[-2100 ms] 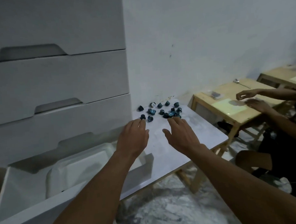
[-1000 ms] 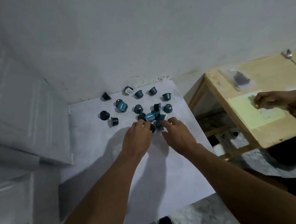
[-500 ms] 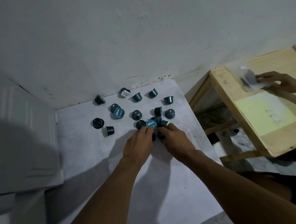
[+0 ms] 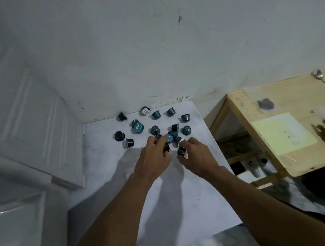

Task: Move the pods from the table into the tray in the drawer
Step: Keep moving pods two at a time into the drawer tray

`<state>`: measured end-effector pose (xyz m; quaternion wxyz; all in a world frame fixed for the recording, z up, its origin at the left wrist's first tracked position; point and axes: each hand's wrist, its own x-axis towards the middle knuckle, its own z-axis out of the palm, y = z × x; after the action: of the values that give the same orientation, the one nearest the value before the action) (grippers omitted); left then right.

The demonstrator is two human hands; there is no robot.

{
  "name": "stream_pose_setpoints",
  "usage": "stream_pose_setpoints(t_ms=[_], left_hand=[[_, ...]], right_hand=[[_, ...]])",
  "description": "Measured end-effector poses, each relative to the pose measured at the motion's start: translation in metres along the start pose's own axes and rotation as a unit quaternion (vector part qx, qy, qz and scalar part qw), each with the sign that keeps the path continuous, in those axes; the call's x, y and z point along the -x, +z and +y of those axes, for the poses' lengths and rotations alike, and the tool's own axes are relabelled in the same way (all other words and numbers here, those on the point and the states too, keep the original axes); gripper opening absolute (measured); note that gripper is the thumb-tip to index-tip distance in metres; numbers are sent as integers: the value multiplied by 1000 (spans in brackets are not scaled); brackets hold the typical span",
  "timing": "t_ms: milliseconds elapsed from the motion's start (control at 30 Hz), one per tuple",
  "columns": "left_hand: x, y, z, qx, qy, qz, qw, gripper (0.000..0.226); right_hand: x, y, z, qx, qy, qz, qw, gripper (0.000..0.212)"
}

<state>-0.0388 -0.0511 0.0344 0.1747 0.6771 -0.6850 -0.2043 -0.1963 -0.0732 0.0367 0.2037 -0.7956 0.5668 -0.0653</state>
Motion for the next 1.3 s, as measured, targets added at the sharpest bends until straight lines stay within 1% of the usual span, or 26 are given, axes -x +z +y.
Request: stream_pose_setpoints(t_ms=[167,267,433,500,567,600,667,733,833,900,1067,1167,1200,1233,1300], left_hand=[[41,-18,19,11,5,58,998,29],[69,-27,23,20,-6,105,994,25],[112,-49,23,48,-58,154,985,24],[125,-60,18,55,-61,163,983,28],[138,-71,10,59,-60,172,982,44],[145,-77,5,59,-58,177,981,48],[159,-89,-7,63,-53,185,979,45],[176,-103,-22,89,-55,196,975,39],[205,-127,-50,127,-60,233,962,35],[227,-144,-72,132,-64,235,961,33],[286,-184,-136,149,-61,233,959,37],[318,-205,-170,169,-86,234,954,41],[327,-211,-182,177,-96,236,951,36],[334,-216,-193,170,-109,238,950,27],[344,-221,-215,123,-130,244,953,9]], right_hand=[[36,-15,-13,-12,5,8,1000,44],[59,-26,-24,-40,12,12,999,51],[89,-35,-48,-42,-23,40,998,45],[97,-36,-62,-45,-42,53,997,45],[103,-37,-79,-45,-61,66,995,48],[106,-38,-89,-44,-73,73,994,49],[110,-38,-110,-46,-97,86,990,49],[115,-35,-134,-56,-113,96,987,48],[121,-24,-176,-69,-131,99,984,46],[127,-12,-206,-68,-145,98,982,45],[144,27,-286,-74,-175,102,976,43],[155,53,-331,-87,-177,96,976,39],[157,61,-345,-89,-181,88,975,38],[157,69,-359,-92,-185,80,975,37],[155,84,-383,-89,-182,63,977,35]])
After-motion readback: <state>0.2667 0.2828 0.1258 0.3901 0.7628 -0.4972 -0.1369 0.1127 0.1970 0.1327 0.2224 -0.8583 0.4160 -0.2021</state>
